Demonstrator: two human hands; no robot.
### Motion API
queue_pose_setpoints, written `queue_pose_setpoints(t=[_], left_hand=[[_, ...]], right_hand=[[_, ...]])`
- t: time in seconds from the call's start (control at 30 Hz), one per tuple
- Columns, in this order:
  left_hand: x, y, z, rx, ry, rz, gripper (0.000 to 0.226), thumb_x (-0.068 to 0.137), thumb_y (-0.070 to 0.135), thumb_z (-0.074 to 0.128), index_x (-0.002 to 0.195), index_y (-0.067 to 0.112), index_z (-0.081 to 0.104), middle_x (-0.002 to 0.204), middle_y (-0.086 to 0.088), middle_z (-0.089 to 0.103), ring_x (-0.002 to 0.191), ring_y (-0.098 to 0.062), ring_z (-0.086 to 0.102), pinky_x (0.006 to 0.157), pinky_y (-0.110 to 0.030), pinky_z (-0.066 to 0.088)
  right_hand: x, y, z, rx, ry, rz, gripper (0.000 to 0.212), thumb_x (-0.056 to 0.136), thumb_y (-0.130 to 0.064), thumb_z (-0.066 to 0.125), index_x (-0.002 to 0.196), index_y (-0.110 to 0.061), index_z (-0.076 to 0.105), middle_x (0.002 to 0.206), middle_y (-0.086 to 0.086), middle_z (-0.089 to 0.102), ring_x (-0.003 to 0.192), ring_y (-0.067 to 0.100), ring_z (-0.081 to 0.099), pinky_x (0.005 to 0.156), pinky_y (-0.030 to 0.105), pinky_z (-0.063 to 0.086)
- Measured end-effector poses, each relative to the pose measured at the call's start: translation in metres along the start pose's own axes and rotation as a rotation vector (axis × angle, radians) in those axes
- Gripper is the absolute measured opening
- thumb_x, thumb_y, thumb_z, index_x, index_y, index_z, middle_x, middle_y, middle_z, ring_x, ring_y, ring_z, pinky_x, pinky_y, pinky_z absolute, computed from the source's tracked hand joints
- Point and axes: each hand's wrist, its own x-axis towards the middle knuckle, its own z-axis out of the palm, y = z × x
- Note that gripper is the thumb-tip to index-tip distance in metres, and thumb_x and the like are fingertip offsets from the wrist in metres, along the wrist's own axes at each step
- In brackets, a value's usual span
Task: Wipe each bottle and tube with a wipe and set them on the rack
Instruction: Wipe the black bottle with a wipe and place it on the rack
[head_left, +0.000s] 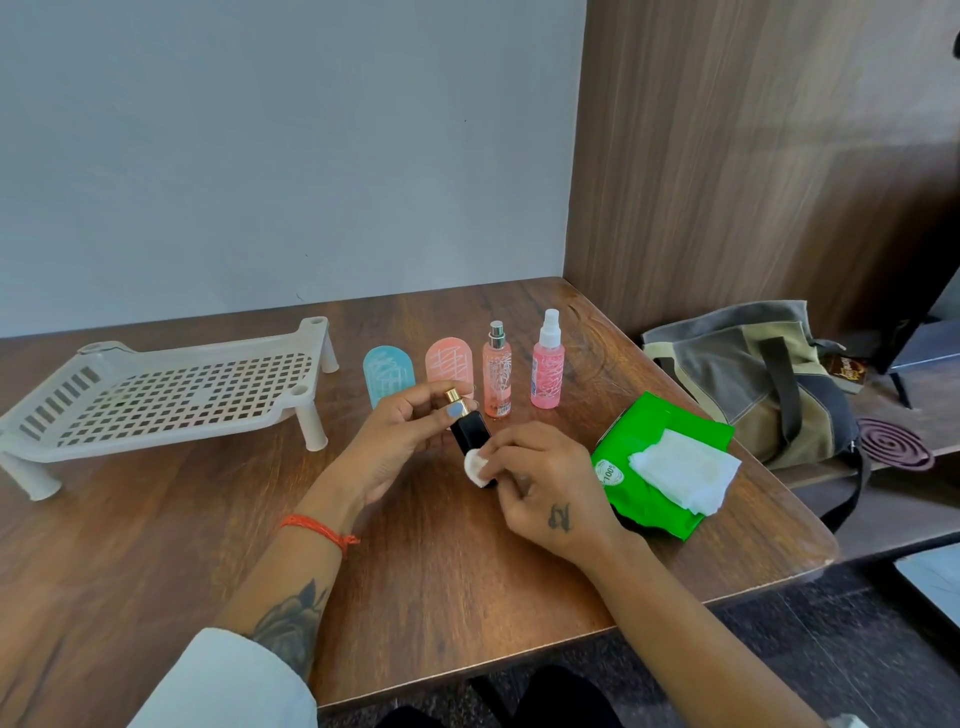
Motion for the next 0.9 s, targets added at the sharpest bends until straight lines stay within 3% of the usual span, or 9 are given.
queue_pose_setpoints(t=[0.1, 0.2, 0.37, 0.5, 0.67, 0.9], left_hand=[[-0.0006, 0.0010, 0.0009, -0.004, 0.000, 0.017, 0.023, 0.088, 0.009, 0.060, 0.105, 0.022, 0.067, 0.107, 0.003, 0.071, 0.109, -0.013, 0.063, 0.094, -0.032, 0.051], [-0.0018, 0.0024, 0.0018, -0.010, -0.004, 0.030, 0.023, 0.087, 0.008, 0.061, 0.103, 0.023, 0.067, 0.102, 0.006, 0.073, 0.106, -0.010, 0.064, 0.091, -0.028, 0.051], [-0.0025, 0.0035, 0.0031, -0.026, -0.026, 0.047, 0.021, 0.087, 0.009, 0.060, 0.102, 0.023, 0.066, 0.098, 0.007, 0.074, 0.103, -0.008, 0.065, 0.090, -0.028, 0.050], [-0.0021, 0.0024, -0.0012, -0.033, -0.098, 0.046, 0.023, 0.087, 0.010, 0.058, 0.108, 0.019, 0.065, 0.109, -0.003, 0.071, 0.111, -0.020, 0.062, 0.094, -0.036, 0.049], [-0.0033, 0.0037, -0.0027, -0.064, -0.180, 0.052, 0.033, 0.080, 0.017, 0.060, 0.112, 0.016, 0.064, 0.116, -0.008, 0.068, 0.111, -0.021, 0.062, 0.094, -0.034, 0.049], [-0.0031, 0.0039, -0.0032, -0.053, -0.122, 0.012, 0.036, 0.072, 0.017, 0.068, 0.107, 0.020, 0.068, 0.109, -0.002, 0.068, 0.111, -0.021, 0.059, 0.092, -0.032, 0.050]], right_hand=[[-0.0011, 0.0041, 0.0024, -0.035, 0.000, 0.050, 0.013, 0.060, -0.001, 0.058, 0.060, -0.012, 0.065, 0.077, -0.003, 0.066, 0.074, 0.014, 0.060, 0.059, 0.033, 0.051], [-0.0011, 0.0065, 0.0026, -0.119, 0.051, 0.090, 0.010, 0.062, 0.000, 0.061, 0.062, -0.009, 0.066, 0.076, 0.001, 0.066, 0.071, 0.017, 0.060, 0.055, 0.034, 0.052], [0.0013, 0.0028, 0.0014, -0.079, 0.249, 0.096, 0.019, 0.071, 0.002, 0.065, 0.088, -0.006, 0.072, 0.094, 0.007, 0.070, 0.087, 0.019, 0.064, 0.077, 0.026, 0.052], [0.0011, 0.0035, 0.0047, -0.065, 0.174, 0.084, 0.029, 0.078, 0.002, 0.065, 0.105, -0.007, 0.069, 0.105, 0.007, 0.068, 0.097, 0.019, 0.062, 0.086, 0.022, 0.048], [0.0009, 0.0057, 0.0078, -0.042, 0.128, 0.034, 0.036, 0.077, 0.006, 0.065, 0.111, -0.008, 0.068, 0.110, 0.006, 0.067, 0.100, 0.019, 0.062, 0.091, 0.020, 0.045], [0.0005, 0.0058, 0.0098, -0.073, 0.109, 0.062, 0.033, 0.078, 0.002, 0.061, 0.110, -0.007, 0.068, 0.108, 0.007, 0.068, 0.098, 0.021, 0.064, 0.089, 0.021, 0.046]])
